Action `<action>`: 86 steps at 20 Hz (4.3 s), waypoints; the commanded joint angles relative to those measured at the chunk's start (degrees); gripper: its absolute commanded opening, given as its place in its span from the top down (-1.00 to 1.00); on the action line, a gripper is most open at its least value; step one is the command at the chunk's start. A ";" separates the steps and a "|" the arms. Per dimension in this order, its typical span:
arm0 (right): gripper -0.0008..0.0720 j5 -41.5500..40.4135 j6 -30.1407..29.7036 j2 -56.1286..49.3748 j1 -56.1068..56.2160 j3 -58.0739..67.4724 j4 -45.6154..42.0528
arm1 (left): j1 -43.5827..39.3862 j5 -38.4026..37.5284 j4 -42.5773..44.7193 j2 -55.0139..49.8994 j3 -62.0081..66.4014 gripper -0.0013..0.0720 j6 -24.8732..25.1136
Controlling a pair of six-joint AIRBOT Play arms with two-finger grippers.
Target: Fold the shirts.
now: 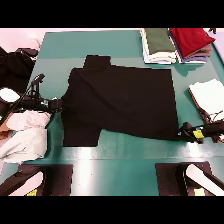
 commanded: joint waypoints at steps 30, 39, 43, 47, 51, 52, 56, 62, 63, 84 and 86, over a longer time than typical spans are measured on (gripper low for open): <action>0.94 9.49 3.76 -4.20 17.18 73.20 -10.54 | -0.42 -12.11 2.29 -4.76 53.16 0.89 -6.99; 0.94 0.02 4.24 -28.35 23.54 58.88 -12.79 | -5.75 -0.79 4.61 -34.80 43.71 0.89 -3.67; 0.94 -1.38 4.26 -34.97 22.71 67.60 -9.97 | -3.30 4.72 4.42 -35.80 45.00 0.89 -4.28; 0.94 3.52 3.23 -33.46 21.84 70.49 -10.69 | -0.79 -9.70 5.03 -35.74 48.09 0.89 -3.74; 0.94 3.28 3.08 -29.33 21.88 61.57 -12.74 | -0.79 -16.37 5.92 -35.74 44.85 0.89 -2.56; 0.94 2.99 3.08 -28.30 22.16 58.53 -13.75 | -0.79 -16.87 6.19 -35.74 43.23 0.89 -2.56; 0.94 -1.03 3.10 -24.39 21.99 47.60 -13.57 | -0.79 -17.44 6.14 -35.74 35.60 0.89 -2.56; -0.26 -2.32 4.24 -21.40 21.99 44.30 -12.79 | -0.79 -18.10 7.82 -34.34 32.74 -0.51 -5.97; -0.26 -1.60 4.22 -20.39 21.99 45.11 -12.31 | -0.79 -18.49 8.46 -32.52 32.68 -0.50 -6.01; -0.25 -6.32 4.26 2.93 22.91 30.91 -8.35 | -2.82 -3.41 -6.14 8.00 -25.81 -0.50 -5.57; -0.25 -6.03 4.26 2.93 22.91 30.91 -6.23 | -2.82 -1.86 -8.31 8.00 -25.81 -0.48 -5.53</action>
